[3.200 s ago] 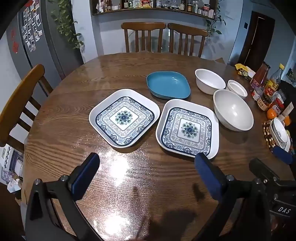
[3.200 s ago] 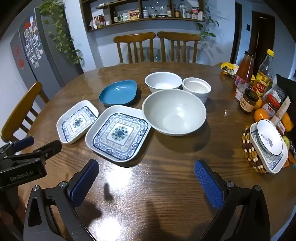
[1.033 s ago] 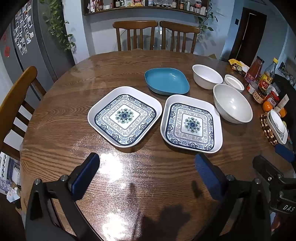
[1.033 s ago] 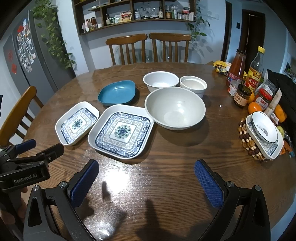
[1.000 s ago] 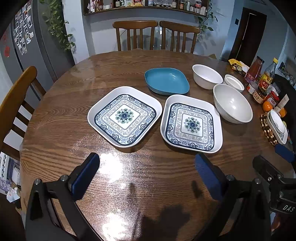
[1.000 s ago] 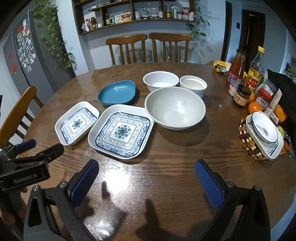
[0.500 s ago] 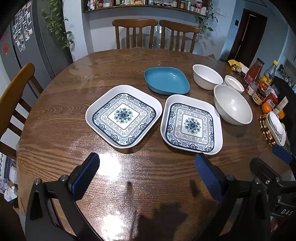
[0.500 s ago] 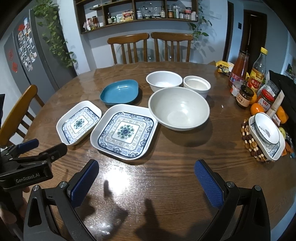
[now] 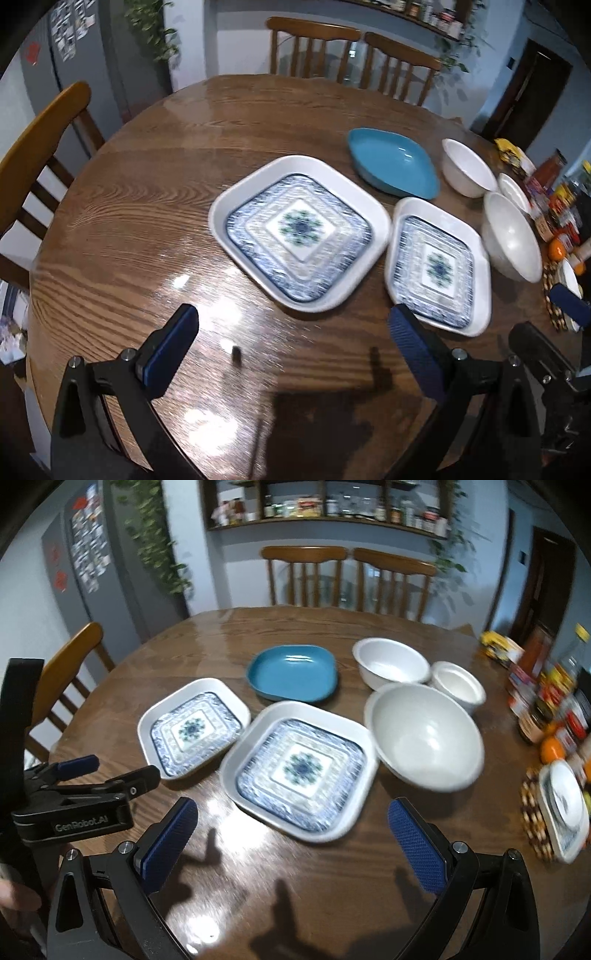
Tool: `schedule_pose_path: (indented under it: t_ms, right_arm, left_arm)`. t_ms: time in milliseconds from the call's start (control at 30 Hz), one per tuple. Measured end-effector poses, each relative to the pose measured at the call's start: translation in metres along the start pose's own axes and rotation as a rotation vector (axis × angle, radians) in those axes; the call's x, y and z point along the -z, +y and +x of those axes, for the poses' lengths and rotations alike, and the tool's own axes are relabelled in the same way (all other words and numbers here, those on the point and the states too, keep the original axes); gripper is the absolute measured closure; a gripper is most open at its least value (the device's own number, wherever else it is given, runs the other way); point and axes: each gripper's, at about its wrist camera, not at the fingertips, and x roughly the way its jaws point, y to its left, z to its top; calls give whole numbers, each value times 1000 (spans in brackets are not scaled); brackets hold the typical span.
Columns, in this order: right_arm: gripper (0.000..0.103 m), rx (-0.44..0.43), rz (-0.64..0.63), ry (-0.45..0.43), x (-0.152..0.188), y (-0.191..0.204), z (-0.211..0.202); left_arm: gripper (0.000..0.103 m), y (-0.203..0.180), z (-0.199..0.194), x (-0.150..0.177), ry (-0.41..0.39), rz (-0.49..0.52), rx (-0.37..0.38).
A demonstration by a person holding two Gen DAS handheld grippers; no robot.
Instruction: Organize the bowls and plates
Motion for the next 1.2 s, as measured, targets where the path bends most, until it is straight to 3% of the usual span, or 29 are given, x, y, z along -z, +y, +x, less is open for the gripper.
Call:
schedule_pose_path:
  t_ms: [200, 400, 467, 567, 667, 833, 1033, 1100, 1167, 1200]
  right_arm:
    - [0, -53, -69, 21, -35, 20, 31]
    - [1, -98, -131, 67, -60, 36, 65]
    - [15, -123, -152, 93, -67, 40, 77]
    - [26, -168, -170, 149, -71, 43, 98]
    - [34, -168, -193, 182, -73, 46, 116]
    - [41, -153, -253, 201, -73, 49, 136]
    - [58, -130, -340, 226, -71, 58, 157]
    - [66, -115, -350, 218, -71, 57, 158]
    - [85, -104, -360, 206, -71, 56, 158]
    - [89, -101, -360, 204, -71, 55, 158]
  left_arm:
    - [2, 26, 16, -16, 17, -81, -38]
    - [21, 43, 31, -25, 56, -166, -1]
    - [29, 41, 34, -26, 60, -160, 2]
    - [31, 38, 41, -26, 67, -163, 9]
    - [43, 41, 49, -27, 73, -170, 21]
    - [52, 43, 60, -30, 84, -179, 22]
    - [62, 43, 67, -32, 93, -184, 23]
    - [62, 45, 66, -33, 85, -187, 8]
    - [66, 47, 67, -34, 76, -191, -10]
    - [68, 50, 67, -34, 71, -195, -15]
